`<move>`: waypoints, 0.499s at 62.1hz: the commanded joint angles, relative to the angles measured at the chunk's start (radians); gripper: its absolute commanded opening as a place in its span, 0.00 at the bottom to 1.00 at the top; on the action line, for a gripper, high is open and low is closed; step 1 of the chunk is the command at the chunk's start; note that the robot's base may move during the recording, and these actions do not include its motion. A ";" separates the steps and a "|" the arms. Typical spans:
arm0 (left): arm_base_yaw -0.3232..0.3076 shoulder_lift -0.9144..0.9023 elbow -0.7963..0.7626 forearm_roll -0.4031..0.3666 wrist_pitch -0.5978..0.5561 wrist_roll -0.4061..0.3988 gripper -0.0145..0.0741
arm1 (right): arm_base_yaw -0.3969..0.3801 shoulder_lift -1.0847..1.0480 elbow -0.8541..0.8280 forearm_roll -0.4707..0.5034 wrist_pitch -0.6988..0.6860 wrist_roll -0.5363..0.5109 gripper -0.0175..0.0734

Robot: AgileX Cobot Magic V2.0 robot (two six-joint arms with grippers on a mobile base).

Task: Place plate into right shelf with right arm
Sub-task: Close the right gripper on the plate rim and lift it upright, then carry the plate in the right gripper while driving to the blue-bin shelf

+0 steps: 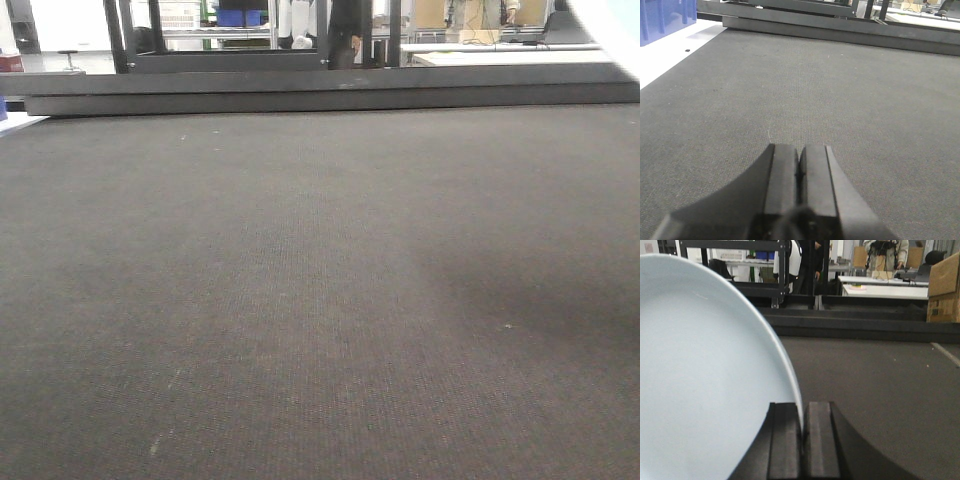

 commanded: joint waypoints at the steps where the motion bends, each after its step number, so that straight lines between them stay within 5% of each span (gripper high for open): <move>1: -0.002 -0.010 0.010 -0.008 -0.090 -0.007 0.02 | -0.008 0.005 -0.029 -0.012 -0.107 -0.008 0.25; 31: -0.002 -0.010 0.010 -0.008 -0.090 -0.007 0.02 | -0.008 0.005 -0.029 -0.012 -0.106 -0.008 0.25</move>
